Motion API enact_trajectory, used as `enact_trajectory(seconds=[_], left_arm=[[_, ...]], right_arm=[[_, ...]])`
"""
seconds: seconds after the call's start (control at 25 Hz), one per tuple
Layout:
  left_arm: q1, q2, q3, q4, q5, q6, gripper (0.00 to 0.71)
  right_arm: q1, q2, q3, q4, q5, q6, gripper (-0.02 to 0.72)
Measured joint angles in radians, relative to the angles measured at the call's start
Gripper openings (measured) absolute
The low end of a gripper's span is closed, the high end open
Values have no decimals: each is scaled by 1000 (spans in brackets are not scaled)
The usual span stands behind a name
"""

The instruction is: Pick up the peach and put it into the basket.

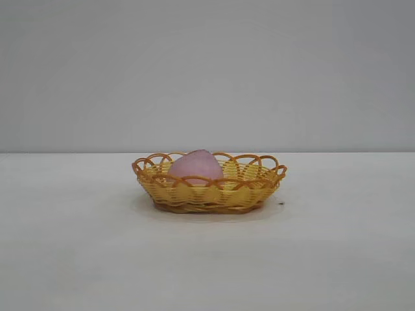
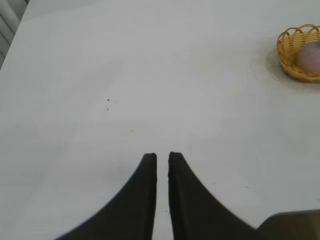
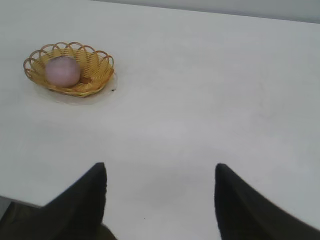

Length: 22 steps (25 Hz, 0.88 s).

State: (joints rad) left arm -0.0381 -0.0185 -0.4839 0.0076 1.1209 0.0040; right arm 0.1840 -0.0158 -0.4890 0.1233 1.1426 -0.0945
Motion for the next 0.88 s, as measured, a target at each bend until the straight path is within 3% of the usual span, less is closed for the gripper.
enact_trajectory(seconds=[0.68,0.88], left_arm=[[0,0,0,0,0,0,57],[27,0,0,0,0,0,57]], right_arm=[[1,0,0,2,0,0,391],[-61,0,0,5,0,0,391]])
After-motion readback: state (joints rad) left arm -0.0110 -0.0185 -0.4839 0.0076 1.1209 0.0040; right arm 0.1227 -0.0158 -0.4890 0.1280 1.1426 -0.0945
